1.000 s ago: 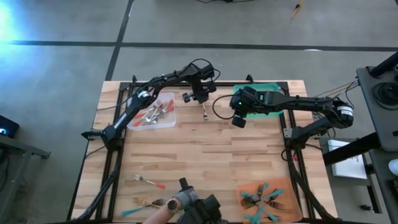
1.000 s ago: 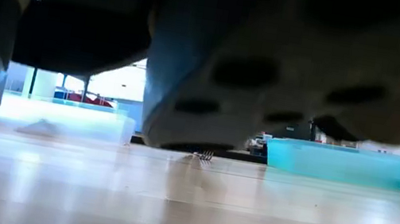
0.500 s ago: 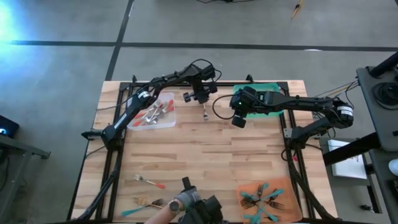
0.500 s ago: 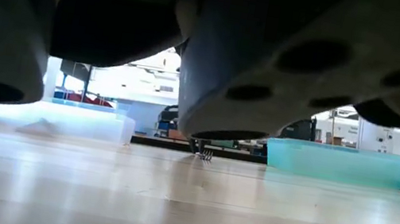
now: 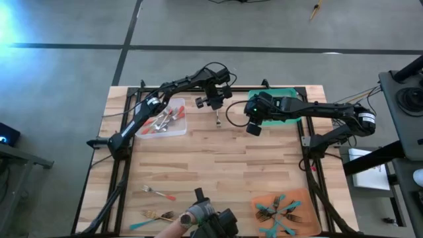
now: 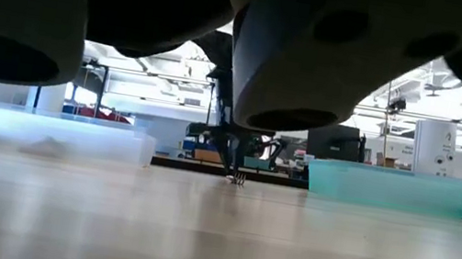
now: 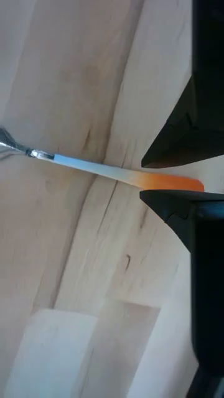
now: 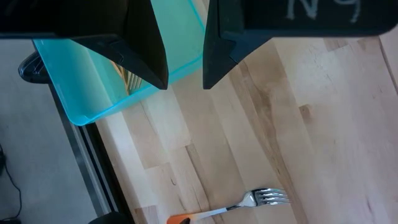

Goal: Sort silverware by color (type)
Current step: Put the orange fork into the white bin

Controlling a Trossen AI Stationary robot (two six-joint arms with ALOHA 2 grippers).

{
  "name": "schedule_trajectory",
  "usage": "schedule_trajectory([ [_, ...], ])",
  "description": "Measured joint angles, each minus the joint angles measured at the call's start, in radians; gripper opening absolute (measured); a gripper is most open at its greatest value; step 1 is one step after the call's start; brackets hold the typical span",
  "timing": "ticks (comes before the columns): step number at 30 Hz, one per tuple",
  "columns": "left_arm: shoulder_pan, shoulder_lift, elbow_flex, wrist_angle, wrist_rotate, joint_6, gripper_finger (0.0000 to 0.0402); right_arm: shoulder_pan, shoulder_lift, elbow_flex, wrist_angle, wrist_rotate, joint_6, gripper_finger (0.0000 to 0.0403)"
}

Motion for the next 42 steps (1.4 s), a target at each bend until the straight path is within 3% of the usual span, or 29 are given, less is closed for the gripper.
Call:
schedule_trajectory([
  [14,0.002,-0.003,-0.074,0.09,0.002,0.067,0.0051,0.0,0.0,0.0,0.0,0.0,0.0,0.0093],
  [42,-0.009,0.001,-0.035,0.043,-0.07,0.141,0.0051,0.0,0.0,0.0,0.0,0.0,0.0,0.0093],
])
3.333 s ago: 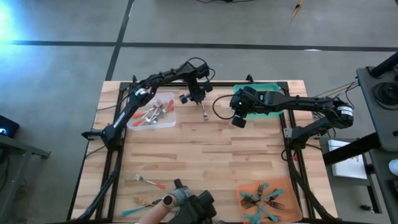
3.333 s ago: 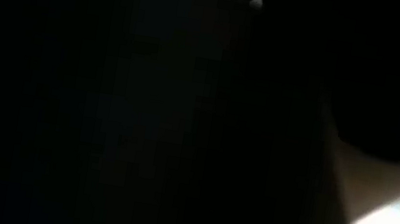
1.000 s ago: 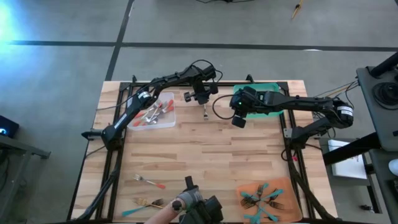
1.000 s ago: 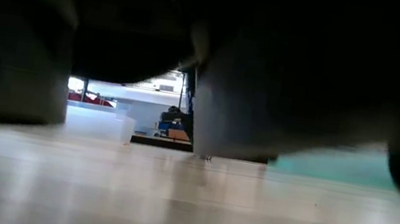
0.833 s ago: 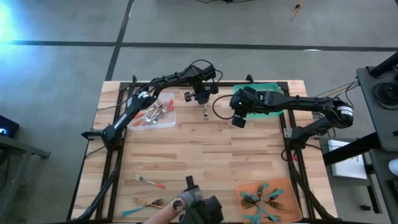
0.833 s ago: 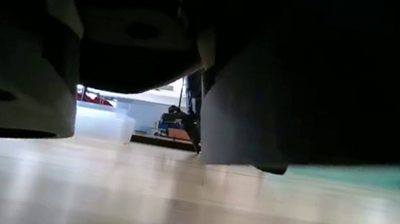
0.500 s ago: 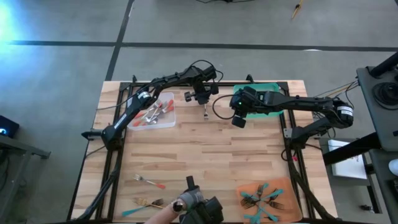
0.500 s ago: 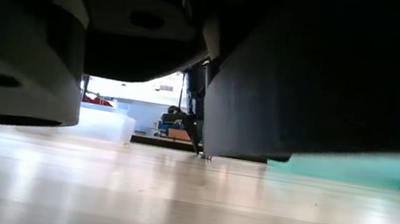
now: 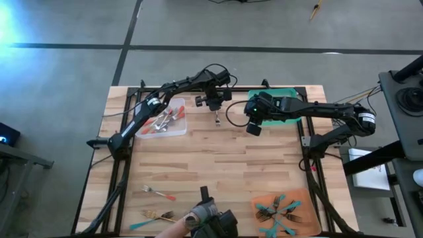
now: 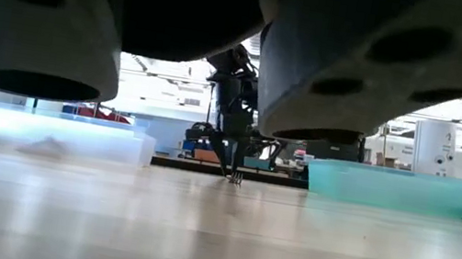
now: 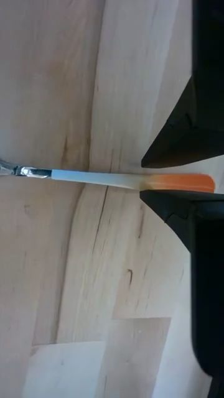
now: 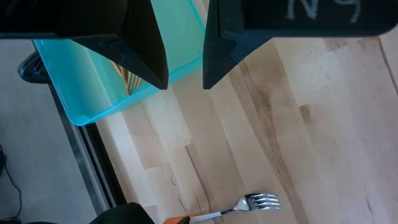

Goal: Sort silverware by color (type)
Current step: Put the orange fork into the white bin

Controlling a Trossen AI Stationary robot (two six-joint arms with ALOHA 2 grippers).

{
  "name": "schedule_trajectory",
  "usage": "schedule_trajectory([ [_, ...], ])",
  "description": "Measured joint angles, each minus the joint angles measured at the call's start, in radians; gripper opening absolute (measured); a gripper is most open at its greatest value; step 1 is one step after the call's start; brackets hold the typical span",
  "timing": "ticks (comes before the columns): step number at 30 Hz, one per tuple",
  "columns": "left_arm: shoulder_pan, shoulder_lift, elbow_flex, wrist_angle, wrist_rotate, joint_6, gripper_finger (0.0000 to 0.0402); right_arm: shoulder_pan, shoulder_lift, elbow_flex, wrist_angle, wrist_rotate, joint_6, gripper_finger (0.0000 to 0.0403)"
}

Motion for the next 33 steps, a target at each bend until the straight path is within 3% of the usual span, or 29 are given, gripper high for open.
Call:
schedule_trajectory([
  [14,0.0,0.003,-0.019,0.043,0.0,0.08,0.0051,0.0,0.0,0.0,0.0,0.0,0.0,0.0093],
  [23,0.0,0.004,-0.017,0.016,-0.031,0.01,0.0029,0.0,0.0,0.0,0.0,0.0,0.0,0.0093],
  [26,-0.002,0.004,-0.016,-0.034,-0.075,-0.052,0.0008,0.0,0.0,0.0,0.0,0.0,0.0,0.0093],
  [33,0.002,0.004,-0.017,-0.166,-0.087,-0.394,0.0002,0.0,0.0,0.0,0.0,0.0,0.0,0.0093],
])
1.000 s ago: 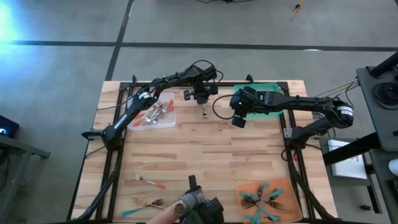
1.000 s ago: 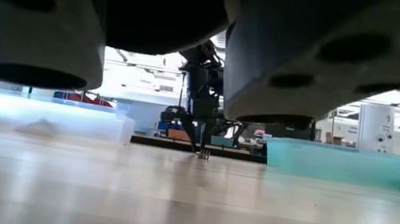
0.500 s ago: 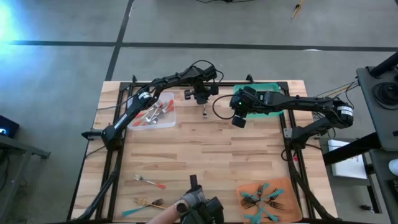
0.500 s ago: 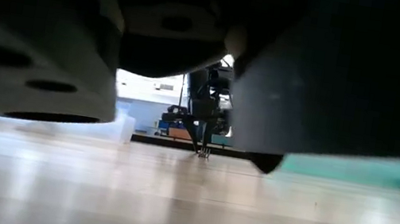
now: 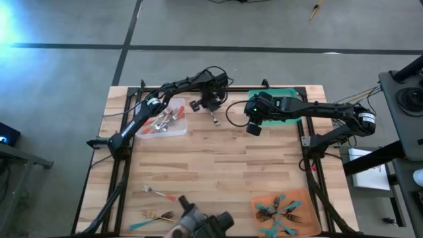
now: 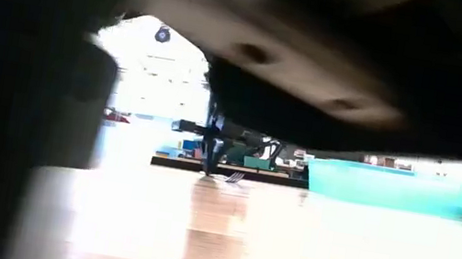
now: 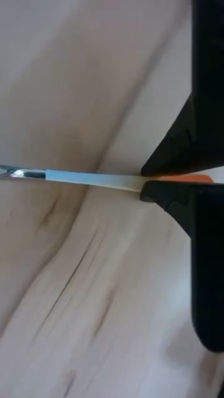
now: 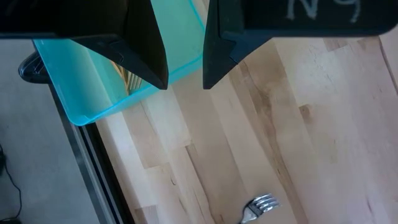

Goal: Sort silverware by color (type)
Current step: Put the orange fork into the white bin

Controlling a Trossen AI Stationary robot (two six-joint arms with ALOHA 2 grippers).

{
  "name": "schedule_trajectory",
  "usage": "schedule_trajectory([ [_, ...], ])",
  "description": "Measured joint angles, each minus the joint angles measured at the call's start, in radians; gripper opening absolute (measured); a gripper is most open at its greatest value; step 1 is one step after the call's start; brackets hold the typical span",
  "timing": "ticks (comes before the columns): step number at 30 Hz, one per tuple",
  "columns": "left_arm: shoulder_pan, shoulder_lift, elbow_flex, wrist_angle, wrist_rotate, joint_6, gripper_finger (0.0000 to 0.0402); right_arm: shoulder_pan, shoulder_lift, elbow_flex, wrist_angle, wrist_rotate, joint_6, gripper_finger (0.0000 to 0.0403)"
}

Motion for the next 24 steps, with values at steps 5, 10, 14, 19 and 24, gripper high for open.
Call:
schedule_trajectory([
  [5,-0.005,0.0,-0.002,-0.055,0.014,-0.257,0.0001,0.0,0.0,0.0,0.0,0.0,0.0,0.0093],
  [10,-0.006,0.0,-0.003,-0.041,0.083,-0.591,0.0,0.0,0.0,0.0,0.0,0.0,0.0,0.0093],
  [14,-0.005,0.001,-0.003,-0.04,0.146,-0.811,0.0,0.0,0.0,0.0,0.0,0.0,0.0,0.0093],
  [19,-0.004,0.001,-0.007,-0.039,0.174,-0.945,0.0,0.0,0.0,0.0,0.0,0.0,0.0,0.0093],
  [24,-0.005,0.001,-0.006,-0.037,0.174,-1.03,0.0,0.0,0.0,0.0,0.0,0.0,0.0,0.0093],
])
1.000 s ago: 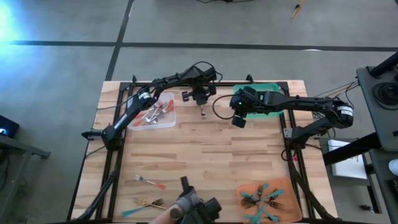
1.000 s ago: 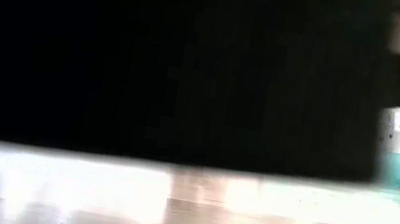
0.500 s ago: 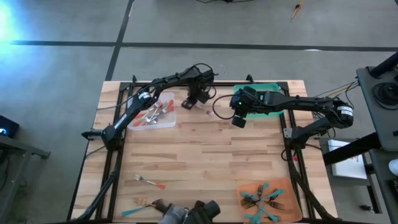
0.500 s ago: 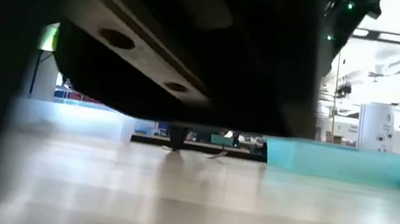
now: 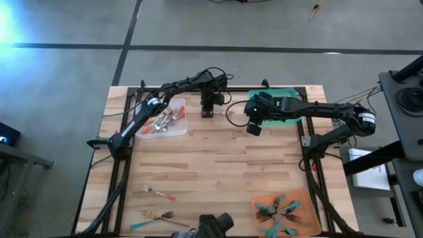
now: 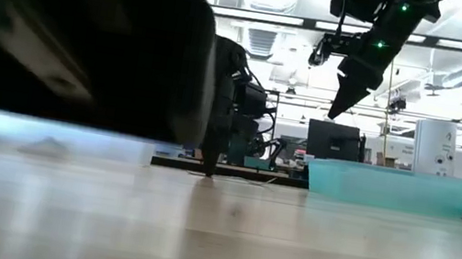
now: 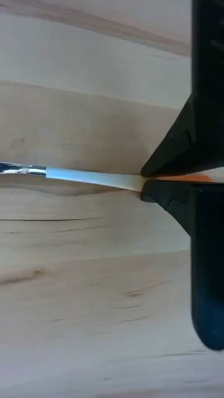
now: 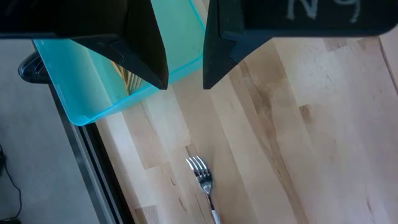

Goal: Sort silverware by color (type)
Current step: Put the orange fork into the white bin

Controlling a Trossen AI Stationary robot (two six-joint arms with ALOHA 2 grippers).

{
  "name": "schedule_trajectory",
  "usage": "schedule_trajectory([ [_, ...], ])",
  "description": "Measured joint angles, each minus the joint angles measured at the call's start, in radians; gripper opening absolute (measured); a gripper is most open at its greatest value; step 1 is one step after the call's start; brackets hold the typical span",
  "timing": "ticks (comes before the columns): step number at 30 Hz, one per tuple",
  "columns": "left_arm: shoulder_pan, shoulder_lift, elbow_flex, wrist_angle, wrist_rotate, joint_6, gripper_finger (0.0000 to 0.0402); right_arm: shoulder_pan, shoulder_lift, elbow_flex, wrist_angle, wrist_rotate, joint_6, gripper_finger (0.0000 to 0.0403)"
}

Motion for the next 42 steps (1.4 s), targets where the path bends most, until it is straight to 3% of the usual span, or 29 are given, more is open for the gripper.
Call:
schedule_trajectory([
  [13,-0.017,-0.109,0.02,-0.134,-0.004,-0.044,0.0001,0.0,0.0,0.0,0.0,0.0,0.0,0.0093],
  [17,-0.029,-0.153,0.021,-0.096,0.0,-0.044,0.0001,0.0,0.0,0.0,0.0,0.0,0.0,0.0093],
  [24,-0.051,-0.128,0.01,0.005,0.043,-0.02,0.0,0.0,0.0,0.0,0.0,0.0,0.0,0.0093],
  [29,-0.04,-0.106,0.01,0.053,-0.056,-0.112,0.0,0.0,0.0,0.0,0.0,0.0,0.0,0.0093],
  [37,-0.023,-0.063,0.01,0.08,-0.019,-0.097,0.0004,0.0,0.0,0.0,0.0,0.0,0.0,0.0093],
  [42,-0.019,-0.047,0.01,0.084,0.074,-0.094,0.0046,0.0,0.0,0.0,0.0,0.0,0.0,0.0093],
])
